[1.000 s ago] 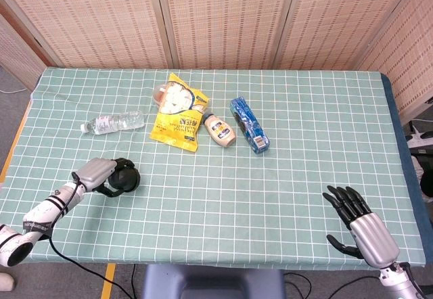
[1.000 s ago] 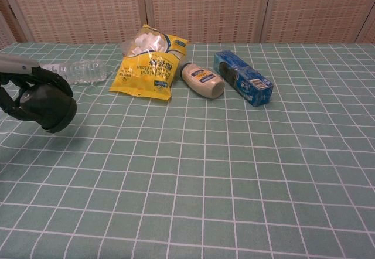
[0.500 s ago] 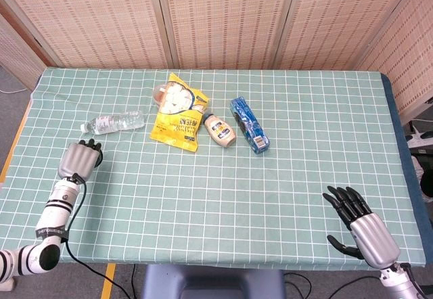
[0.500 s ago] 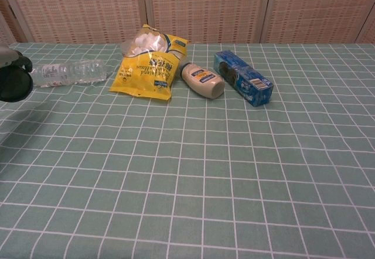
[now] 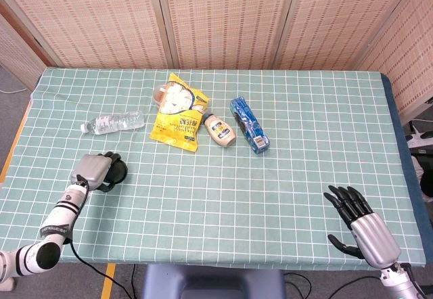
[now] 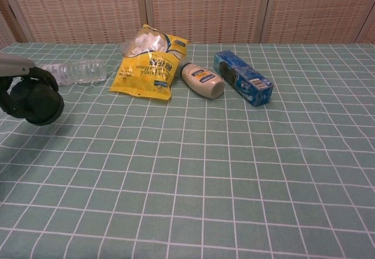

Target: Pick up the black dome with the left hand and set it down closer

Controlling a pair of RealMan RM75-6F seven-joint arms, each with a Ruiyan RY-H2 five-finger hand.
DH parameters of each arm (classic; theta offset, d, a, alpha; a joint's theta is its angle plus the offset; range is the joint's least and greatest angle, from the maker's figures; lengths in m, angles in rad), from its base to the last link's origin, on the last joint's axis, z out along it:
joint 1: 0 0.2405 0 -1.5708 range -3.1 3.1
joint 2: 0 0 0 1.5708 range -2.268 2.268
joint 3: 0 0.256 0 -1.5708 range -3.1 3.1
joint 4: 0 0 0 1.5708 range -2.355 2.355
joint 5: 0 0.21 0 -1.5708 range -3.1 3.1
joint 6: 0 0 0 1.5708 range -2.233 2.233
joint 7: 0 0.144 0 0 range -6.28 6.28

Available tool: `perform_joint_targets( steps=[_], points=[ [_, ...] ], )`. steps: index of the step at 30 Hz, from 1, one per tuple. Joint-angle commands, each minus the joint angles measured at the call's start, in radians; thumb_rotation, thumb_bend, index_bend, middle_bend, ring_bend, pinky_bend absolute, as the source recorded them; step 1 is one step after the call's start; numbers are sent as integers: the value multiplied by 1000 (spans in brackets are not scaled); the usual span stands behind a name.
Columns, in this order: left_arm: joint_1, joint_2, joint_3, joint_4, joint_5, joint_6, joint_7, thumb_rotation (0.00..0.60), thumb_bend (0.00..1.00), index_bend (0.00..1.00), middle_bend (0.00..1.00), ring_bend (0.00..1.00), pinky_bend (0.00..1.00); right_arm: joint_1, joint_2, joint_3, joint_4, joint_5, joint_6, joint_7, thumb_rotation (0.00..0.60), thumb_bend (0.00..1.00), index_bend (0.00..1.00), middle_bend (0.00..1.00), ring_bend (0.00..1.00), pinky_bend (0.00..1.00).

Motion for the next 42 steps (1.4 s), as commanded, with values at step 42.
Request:
perform_joint_targets(
  steps=[42],
  points=[
    [-195,-41,219,47,-184,-73,29,600,350,457,450,336,445,5,-5,15,6,17,2,29,600,186,0,0,0,0]
  ],
)
